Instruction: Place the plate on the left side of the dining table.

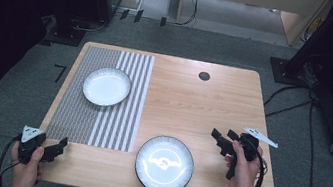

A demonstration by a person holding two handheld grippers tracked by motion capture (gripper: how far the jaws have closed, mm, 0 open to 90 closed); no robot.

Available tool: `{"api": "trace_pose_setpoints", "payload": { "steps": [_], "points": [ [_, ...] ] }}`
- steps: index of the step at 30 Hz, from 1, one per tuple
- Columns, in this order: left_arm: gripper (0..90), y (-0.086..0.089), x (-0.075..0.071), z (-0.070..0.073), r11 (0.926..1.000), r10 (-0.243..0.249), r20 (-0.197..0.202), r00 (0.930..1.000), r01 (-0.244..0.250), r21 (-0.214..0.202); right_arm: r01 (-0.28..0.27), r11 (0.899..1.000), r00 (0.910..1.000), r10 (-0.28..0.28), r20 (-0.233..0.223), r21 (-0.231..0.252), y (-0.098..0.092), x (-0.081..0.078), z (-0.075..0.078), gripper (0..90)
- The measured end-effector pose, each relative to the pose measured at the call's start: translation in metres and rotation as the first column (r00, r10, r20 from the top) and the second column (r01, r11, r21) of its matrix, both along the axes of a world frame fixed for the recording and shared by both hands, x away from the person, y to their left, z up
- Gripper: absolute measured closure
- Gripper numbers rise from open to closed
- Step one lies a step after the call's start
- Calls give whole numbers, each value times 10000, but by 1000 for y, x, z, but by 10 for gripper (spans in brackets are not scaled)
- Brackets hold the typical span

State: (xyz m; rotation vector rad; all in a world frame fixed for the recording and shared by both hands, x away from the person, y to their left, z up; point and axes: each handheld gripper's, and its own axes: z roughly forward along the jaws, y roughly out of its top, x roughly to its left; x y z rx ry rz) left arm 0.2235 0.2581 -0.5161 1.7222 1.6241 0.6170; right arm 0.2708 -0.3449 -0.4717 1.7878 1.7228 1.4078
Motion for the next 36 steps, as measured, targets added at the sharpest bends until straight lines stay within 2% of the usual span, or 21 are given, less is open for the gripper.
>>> {"api": "trace_pose_setpoints", "payload": {
  "steps": [13, 19, 28, 36],
  "points": [
    [170, -1, 0, 0, 10000, 9, -1, 10000, -9, 34, 835, 9956, 9964, -841, -109, -426, -43, -28, -10, 231],
    [170, -1, 0, 0, 10000, 26, -1, 10000, -26, 62, 1100, 9932, 9937, -1107, -179, -388, -56, -38, -15, 229],
    [170, -2, 0, 0, 9999, 49, 12, 10000, -49, 101, 1666, 9852, 9854, -1678, -300, -409, -84, -60, -21, 225],
    [170, -2, 0, 0, 9999, 50, 6, 10000, -50, 131, 1961, 9787, 9796, -1983, -329, -606, -98, -75, -28, 211]
  ]
}}
